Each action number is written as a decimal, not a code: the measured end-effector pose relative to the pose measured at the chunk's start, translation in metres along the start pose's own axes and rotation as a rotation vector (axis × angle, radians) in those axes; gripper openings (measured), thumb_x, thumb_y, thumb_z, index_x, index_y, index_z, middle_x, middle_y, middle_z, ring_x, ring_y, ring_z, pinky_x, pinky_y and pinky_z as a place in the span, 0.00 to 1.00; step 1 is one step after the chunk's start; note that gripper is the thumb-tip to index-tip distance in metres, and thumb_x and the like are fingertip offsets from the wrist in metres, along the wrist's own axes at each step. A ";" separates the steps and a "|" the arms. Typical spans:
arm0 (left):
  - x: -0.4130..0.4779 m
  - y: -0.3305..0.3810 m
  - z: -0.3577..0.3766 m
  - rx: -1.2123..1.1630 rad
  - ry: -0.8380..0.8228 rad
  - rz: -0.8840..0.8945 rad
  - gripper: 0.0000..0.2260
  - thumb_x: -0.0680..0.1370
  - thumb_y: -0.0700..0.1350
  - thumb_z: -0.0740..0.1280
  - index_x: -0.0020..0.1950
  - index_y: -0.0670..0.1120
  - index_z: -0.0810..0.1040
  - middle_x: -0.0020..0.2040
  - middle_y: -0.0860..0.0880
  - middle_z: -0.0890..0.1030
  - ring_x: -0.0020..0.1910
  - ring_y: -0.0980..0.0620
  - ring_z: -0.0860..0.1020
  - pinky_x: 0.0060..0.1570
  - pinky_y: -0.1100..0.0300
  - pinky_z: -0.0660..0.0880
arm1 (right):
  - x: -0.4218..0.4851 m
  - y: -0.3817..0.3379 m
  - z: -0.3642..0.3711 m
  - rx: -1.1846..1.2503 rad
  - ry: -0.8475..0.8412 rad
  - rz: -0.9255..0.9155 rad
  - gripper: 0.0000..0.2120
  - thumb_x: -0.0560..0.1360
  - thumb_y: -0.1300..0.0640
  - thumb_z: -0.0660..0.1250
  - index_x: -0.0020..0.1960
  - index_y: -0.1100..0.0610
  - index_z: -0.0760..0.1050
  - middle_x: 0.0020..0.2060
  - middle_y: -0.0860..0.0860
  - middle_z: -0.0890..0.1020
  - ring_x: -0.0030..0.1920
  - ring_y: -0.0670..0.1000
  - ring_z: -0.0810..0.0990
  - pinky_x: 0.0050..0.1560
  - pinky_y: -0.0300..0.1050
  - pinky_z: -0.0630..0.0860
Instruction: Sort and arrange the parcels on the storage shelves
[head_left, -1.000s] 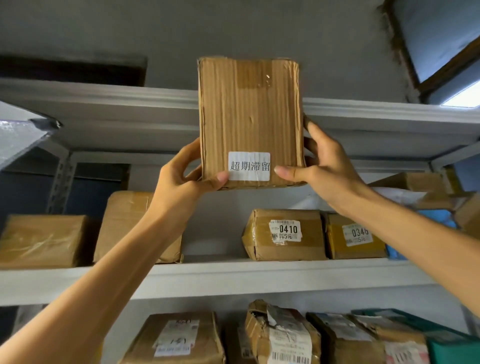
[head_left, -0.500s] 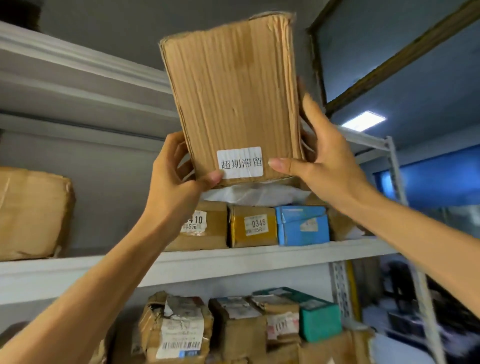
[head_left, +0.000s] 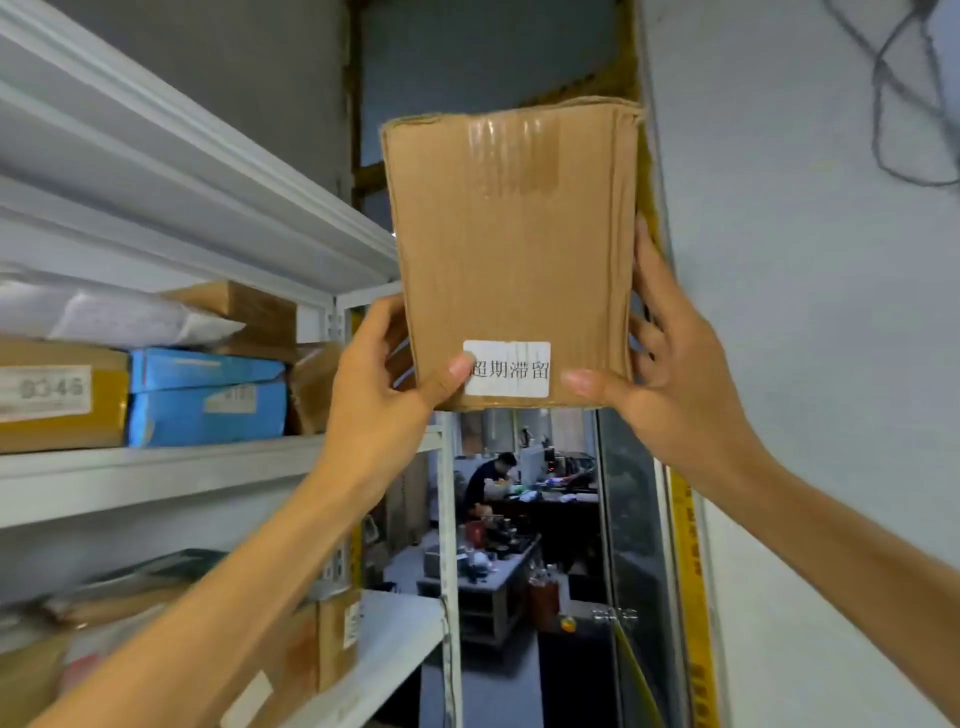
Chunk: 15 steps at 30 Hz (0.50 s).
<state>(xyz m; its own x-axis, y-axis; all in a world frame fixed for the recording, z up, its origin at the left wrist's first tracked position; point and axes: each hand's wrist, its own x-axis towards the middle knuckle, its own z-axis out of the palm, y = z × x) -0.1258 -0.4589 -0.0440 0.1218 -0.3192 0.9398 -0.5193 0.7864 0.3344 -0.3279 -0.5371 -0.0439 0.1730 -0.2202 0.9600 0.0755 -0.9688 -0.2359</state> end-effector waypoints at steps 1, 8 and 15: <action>-0.005 -0.009 0.023 -0.046 -0.023 -0.026 0.21 0.72 0.46 0.73 0.63 0.48 0.71 0.59 0.54 0.80 0.57 0.59 0.79 0.54 0.62 0.77 | -0.015 0.006 -0.017 -0.057 0.012 0.036 0.54 0.67 0.63 0.78 0.79 0.43 0.46 0.68 0.29 0.66 0.67 0.35 0.69 0.66 0.46 0.74; -0.096 -0.066 0.197 -0.397 -0.258 -0.300 0.21 0.69 0.34 0.74 0.57 0.50 0.74 0.54 0.56 0.82 0.51 0.61 0.81 0.52 0.61 0.79 | -0.159 0.049 -0.131 -0.353 0.134 0.299 0.54 0.63 0.55 0.79 0.78 0.44 0.50 0.69 0.32 0.68 0.68 0.34 0.68 0.63 0.34 0.72; -0.190 -0.084 0.347 -0.623 -0.501 -0.535 0.21 0.70 0.29 0.72 0.53 0.51 0.75 0.53 0.52 0.83 0.52 0.51 0.82 0.45 0.55 0.82 | -0.284 0.070 -0.229 -0.586 0.254 0.587 0.54 0.63 0.52 0.79 0.78 0.39 0.48 0.70 0.40 0.71 0.68 0.44 0.72 0.61 0.55 0.77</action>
<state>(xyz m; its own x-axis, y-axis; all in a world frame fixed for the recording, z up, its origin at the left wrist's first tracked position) -0.3986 -0.6483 -0.2749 -0.2381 -0.7928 0.5611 0.0604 0.5645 0.8232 -0.5962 -0.5684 -0.2986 -0.2046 -0.6535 0.7287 -0.4871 -0.5778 -0.6549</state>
